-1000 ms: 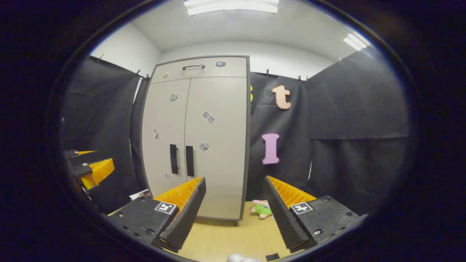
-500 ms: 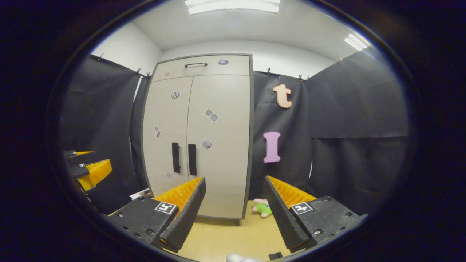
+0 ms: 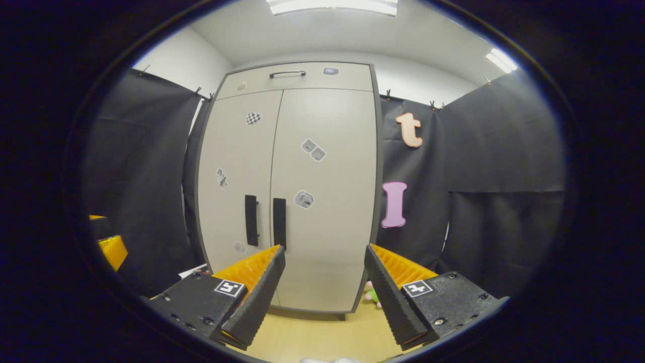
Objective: Open the right door of the double-door shoe cabinet with the right hand, and open the left door with the left hand.
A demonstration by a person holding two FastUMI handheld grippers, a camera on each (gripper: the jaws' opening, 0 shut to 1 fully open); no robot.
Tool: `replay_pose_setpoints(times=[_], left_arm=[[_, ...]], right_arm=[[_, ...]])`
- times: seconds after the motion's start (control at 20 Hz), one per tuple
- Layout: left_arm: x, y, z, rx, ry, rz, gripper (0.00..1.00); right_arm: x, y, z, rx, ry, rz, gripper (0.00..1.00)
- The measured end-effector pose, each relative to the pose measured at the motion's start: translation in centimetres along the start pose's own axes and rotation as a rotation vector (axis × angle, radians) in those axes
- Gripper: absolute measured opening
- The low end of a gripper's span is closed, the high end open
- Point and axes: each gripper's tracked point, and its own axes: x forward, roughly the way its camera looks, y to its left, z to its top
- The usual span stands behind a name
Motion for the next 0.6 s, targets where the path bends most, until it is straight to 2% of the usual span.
replay_pose_setpoints(times=[0.25, 0.6], left_arm=[[-0.6, 1.5, -0.7, 0.003, 0.015, 0.074, 0.96], [0.0, 3.9, -1.3, 0.0, 0.046, 0.163, 0.96]], right_arm=[[7.8, 4.0, -0.8, 0.024, 0.019, 0.036, 0.99], [16.9, 6.5, -2.3, 0.03, 0.067, 0.026, 0.99]])
